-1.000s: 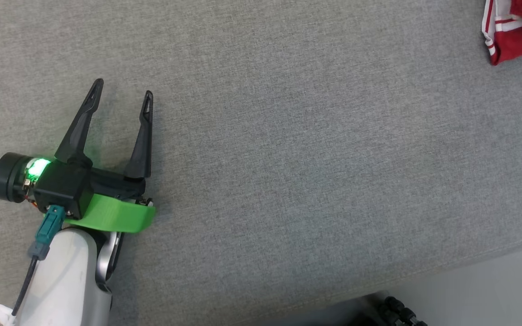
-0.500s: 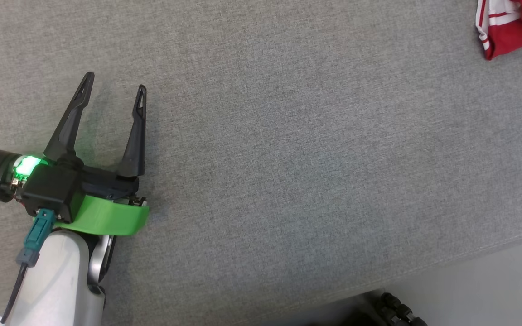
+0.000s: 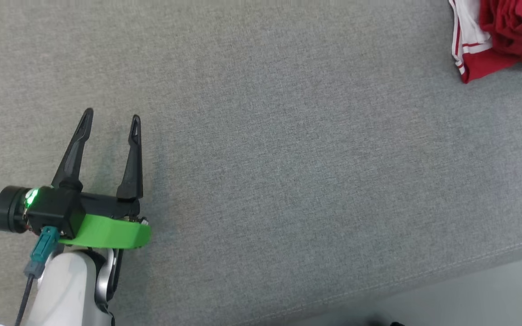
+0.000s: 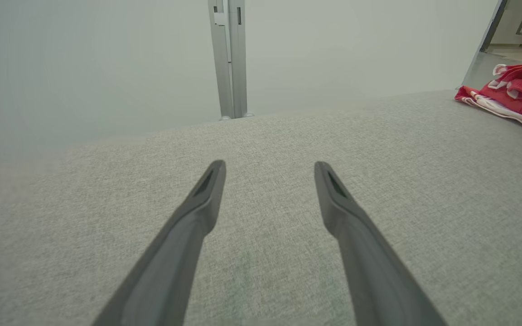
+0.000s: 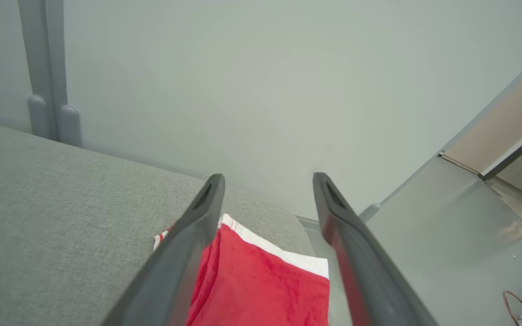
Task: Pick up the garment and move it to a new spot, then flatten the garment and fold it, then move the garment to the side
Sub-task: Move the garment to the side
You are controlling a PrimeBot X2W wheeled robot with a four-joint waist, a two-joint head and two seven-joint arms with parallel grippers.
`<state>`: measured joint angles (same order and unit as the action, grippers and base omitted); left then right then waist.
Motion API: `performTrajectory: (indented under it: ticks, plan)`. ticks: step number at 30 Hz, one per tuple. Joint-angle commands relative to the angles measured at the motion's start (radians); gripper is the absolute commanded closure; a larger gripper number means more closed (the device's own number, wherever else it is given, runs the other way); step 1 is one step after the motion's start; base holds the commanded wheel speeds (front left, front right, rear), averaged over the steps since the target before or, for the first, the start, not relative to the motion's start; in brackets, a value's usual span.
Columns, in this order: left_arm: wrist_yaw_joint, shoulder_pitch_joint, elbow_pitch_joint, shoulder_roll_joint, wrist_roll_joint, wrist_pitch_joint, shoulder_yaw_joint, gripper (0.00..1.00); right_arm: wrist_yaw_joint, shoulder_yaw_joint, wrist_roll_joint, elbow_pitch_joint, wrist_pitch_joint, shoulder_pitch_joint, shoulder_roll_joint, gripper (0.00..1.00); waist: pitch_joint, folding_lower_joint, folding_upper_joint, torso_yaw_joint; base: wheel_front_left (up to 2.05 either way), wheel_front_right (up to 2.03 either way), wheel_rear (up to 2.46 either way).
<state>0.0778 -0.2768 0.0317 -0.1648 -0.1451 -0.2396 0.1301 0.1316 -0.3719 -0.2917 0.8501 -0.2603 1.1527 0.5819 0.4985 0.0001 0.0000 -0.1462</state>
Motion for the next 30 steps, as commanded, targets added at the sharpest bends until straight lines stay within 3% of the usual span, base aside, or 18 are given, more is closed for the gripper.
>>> performTrajectory:
  ticks: [1,16,30]
  plan:
    - [-0.008,0.022,0.006,0.002,-0.015,-0.008,-0.011,0.00,-0.002,0.008,-0.005,-0.040,-0.005,-0.037,-0.017,0.00,-0.091,-0.0001,0.0000,0.049,0.00,0.00,0.00]
    - [-0.037,0.172,0.049,0.001,-0.057,-0.026,-0.072,0.00,-0.002,0.191,0.040,-0.406,-0.005,-0.554,-0.202,0.00,-0.291,-0.0001,0.0000,0.146,0.00,0.00,0.00]
    - [-0.040,0.235,0.072,0.011,-0.068,-0.026,-0.097,0.00,-0.002,0.308,0.065,-0.646,0.010,-0.927,-0.315,0.00,-0.382,-0.0001,0.0000,0.136,0.00,0.00,0.00]
